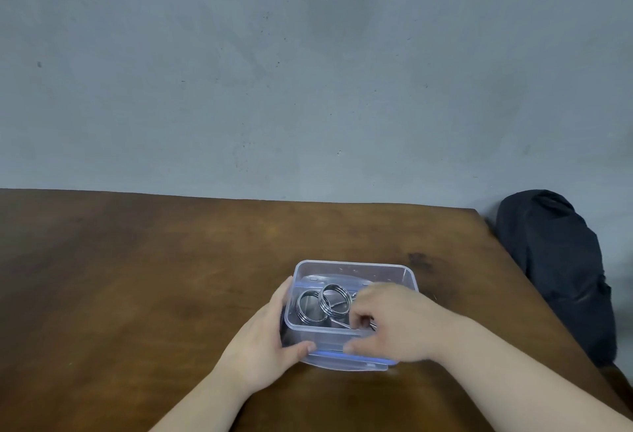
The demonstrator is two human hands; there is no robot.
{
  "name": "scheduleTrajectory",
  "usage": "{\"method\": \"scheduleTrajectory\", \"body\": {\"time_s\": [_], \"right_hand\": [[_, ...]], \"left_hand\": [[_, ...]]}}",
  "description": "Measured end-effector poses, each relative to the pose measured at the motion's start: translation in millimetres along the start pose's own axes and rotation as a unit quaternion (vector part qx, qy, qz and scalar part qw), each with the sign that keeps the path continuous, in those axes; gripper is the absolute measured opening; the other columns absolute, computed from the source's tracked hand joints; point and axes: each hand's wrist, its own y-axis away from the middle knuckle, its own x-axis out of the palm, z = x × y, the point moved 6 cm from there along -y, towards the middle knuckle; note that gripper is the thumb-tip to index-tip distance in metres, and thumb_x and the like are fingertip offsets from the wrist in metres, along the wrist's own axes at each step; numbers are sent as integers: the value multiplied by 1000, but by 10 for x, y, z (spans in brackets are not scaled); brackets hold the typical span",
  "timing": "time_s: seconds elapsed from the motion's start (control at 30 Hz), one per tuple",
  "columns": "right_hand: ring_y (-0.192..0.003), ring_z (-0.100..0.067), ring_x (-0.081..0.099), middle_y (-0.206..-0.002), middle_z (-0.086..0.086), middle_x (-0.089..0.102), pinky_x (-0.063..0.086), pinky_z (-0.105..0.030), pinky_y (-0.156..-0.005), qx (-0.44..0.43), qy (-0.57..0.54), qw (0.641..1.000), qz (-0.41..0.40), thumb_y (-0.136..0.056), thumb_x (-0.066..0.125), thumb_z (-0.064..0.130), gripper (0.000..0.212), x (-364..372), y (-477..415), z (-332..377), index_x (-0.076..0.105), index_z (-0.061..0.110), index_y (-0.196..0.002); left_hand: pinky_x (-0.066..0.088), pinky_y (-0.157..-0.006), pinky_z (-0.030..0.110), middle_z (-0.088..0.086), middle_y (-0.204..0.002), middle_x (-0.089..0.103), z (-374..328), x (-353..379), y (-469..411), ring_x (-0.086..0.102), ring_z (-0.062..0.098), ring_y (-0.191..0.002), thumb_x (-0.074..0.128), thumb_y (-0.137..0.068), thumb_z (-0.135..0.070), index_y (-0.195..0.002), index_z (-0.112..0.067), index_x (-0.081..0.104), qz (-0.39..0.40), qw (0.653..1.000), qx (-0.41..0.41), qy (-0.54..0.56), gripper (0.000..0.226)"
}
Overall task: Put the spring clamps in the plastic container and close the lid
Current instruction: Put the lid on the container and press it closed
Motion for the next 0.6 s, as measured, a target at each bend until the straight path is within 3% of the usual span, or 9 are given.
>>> {"method": "scheduleTrajectory", "body": {"time_s": [0.13, 0.23, 0.3, 0.4, 0.47, 0.5, 0.53, 0.6], "right_hand": [[-78, -20, 44, -65, 8, 36, 49, -43, -89, -18, 107, 994, 16, -93, 59, 40, 28, 100, 33, 79, 51, 21, -73], [-83, -25, 50, -77, 2, 48, 46, -41, -82, -18, 124, 992, 25, -101, 54, 36, 27, 126, 60, 93, 54, 19, -80], [-92, -28, 58, -88, 1, 50, 42, -39, -76, -5, 115, 993, 23, -103, 52, 37, 27, 115, 80, 54, 59, 17, -87], [-89, -24, 55, -89, 7, 46, 46, -39, -79, 3, 95, 995, 3, -103, 52, 38, 25, 15, 102, -26, 53, 22, -84], [-82, -18, 48, -87, 8, 46, 45, -37, -77, 9, 92, 996, -15, -103, 52, 39, 27, -88, 112, -78, 49, 24, -81], [-81, -17, 47, -87, 8, 47, 44, -36, -76, 13, 91, 995, -26, -103, 52, 39, 29, -136, 115, -100, 48, 23, -80], [-80, -17, 47, -87, 8, 47, 44, -36, -76, 18, 90, 995, -40, -104, 52, 39, 29, -179, 112, -127, 48, 23, -79], [-80, -18, 46, -88, 6, 47, 42, -36, -74, 29, 92, 994, -52, -104, 51, 40, 31, -229, 95, -189, 46, 23, -78]], "left_hand": [[36, -113, 36, -34, -145, 39, 122, 60, -9, 36, -2, -137, 74, -67, -61, -152, -39, -3, 11, 998, -48, 30, 117], [9, -123, 49, -22, -155, 27, 68, 9, 7, -2, 7, -148, 59, -63, -86, -150, -42, 16, -13, 999, -16, -50, 107], [3, -123, 51, -15, -161, 17, 49, 7, 29, -13, 12, -148, 45, -52, -99, -151, -43, 16, 20, 995, -8, -95, 117], [-4, -123, 45, -19, -159, -4, 81, 65, 101, -23, 11, -147, 55, -53, -95, -151, -47, 18, 85, 988, 4, -132, 115], [-13, -119, 35, -26, -156, 7, 51, 111, 136, -16, 6, -148, 51, -63, -91, -143, -49, 37, 88, 980, 58, -167, 91], [-14, -118, 31, -29, -152, 21, 8, 120, 155, -3, 4, -150, 47, -70, -88, -136, -49, 46, 76, 977, 91, -175, 77], [-9, -118, 29, -30, -145, 39, -30, 129, 176, 16, 3, -148, 47, -79, -80, -129, -49, 54, 63, 972, 130, -185, 59], [15, -117, 34, -27, -121, 65, -104, 158, 234, 52, -1, -127, 56, -88, -58, -114, -45, 63, 44, 949, 213, -227, 31]]}}
